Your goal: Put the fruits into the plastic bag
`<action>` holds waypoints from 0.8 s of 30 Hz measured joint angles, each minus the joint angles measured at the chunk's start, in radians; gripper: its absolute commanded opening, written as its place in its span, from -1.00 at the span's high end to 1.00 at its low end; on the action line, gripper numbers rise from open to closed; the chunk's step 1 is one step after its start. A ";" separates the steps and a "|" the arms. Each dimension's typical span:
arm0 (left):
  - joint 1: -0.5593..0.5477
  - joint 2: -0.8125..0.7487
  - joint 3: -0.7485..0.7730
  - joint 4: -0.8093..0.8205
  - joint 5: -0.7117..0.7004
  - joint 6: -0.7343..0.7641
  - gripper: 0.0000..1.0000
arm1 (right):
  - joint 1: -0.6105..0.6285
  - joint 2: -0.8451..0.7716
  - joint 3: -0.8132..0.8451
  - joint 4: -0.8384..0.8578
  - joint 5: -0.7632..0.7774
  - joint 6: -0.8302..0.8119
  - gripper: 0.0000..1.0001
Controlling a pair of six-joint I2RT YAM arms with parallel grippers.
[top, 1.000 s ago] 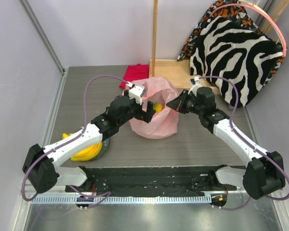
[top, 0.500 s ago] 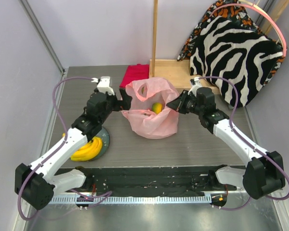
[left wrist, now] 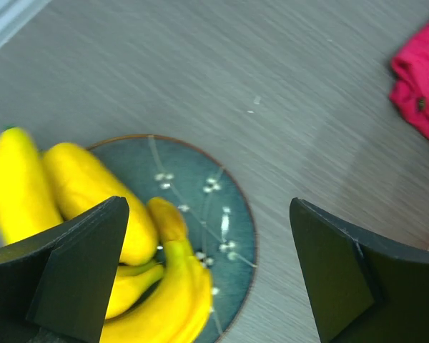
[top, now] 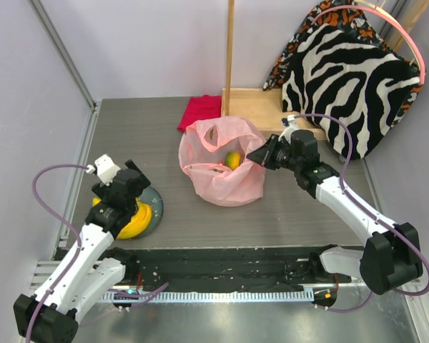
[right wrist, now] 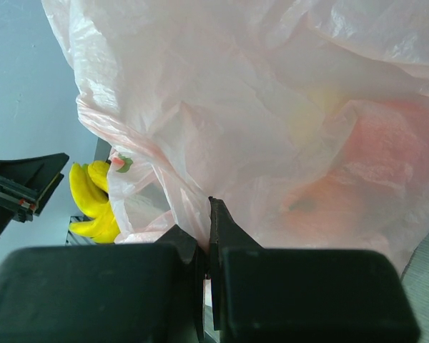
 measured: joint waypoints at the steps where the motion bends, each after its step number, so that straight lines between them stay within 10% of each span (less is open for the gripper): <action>1: 0.002 -0.022 -0.015 -0.023 -0.024 -0.021 -1.00 | 0.000 0.000 -0.001 0.003 -0.001 0.000 0.98; 24: 0.154 0.266 -0.089 0.116 0.142 0.008 -0.75 | 0.000 0.013 -0.017 0.037 -0.012 0.002 0.98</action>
